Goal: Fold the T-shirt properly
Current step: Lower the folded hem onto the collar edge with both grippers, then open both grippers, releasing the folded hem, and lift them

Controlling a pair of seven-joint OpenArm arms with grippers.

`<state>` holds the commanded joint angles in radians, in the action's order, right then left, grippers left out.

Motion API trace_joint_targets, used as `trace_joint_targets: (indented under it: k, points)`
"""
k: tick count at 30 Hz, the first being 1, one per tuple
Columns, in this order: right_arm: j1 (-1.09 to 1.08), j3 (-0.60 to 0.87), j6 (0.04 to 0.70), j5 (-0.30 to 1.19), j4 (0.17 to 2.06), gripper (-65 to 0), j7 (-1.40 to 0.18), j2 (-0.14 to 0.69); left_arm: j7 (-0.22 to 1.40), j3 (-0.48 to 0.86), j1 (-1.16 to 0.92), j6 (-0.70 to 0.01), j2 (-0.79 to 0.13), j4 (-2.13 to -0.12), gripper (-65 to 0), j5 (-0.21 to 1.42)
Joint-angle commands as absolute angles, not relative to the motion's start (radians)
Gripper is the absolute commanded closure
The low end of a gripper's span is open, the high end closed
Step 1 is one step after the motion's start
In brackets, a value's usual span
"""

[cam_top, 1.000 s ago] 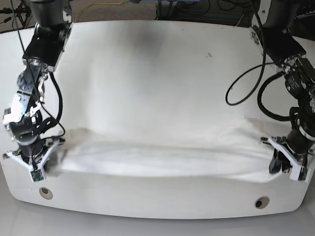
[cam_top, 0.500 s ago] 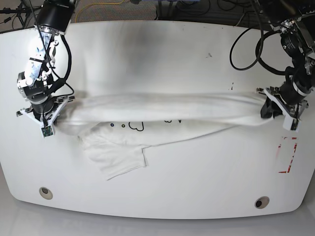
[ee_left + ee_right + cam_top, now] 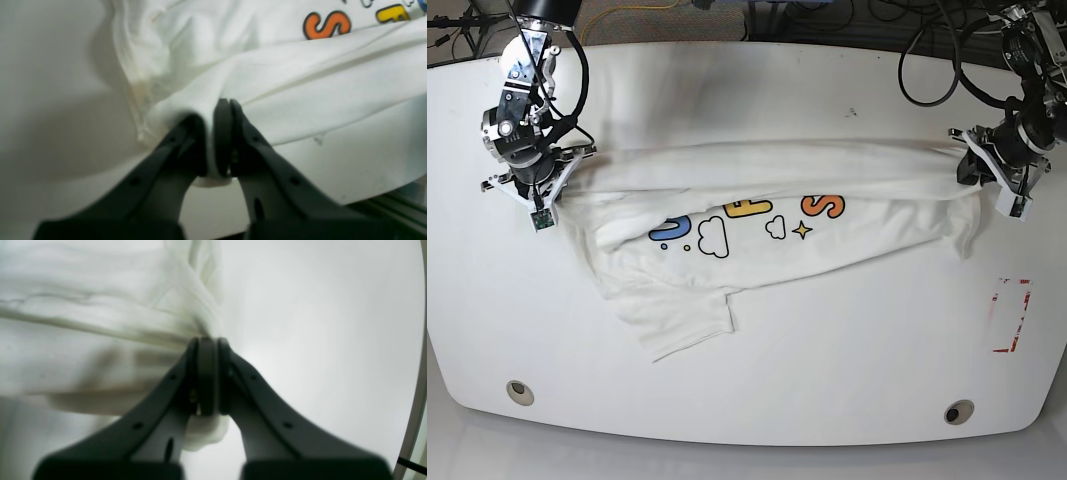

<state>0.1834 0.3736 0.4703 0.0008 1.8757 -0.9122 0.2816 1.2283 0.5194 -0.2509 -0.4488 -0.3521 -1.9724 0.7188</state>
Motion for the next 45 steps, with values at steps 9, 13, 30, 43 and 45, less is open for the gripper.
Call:
trace_joint_targets:
  k: [9,13,30,43,45]
  points:
    - [0.260,0.374,0.470,0.002,1.883,0.0,-0.912,0.282,1.228,0.521,-0.289,-0.447,-0.392,-1.971,0.0,0.719]
    - [0.302,0.374,0.470,0.004,1.888,0.0,-0.912,0.271,1.228,0.521,-0.320,-0.447,-0.395,-1.969,0.0,0.717]
    - [0.398,0.371,0.467,-0.002,1.960,-33.6,-0.912,0.162,1.233,0.521,-0.387,-0.447,-0.414,-1.971,-42.1,0.717]
    - [0.398,0.374,0.496,0.035,2.041,-49.0,-0.906,0.105,1.287,0.567,-0.346,-0.449,-0.412,-1.994,-51.9,0.768]
    - [0.377,0.378,0.503,0.059,2.041,-47.9,-0.906,0.104,1.299,0.593,-0.329,-0.449,-0.412,-1.992,-51.9,0.805]
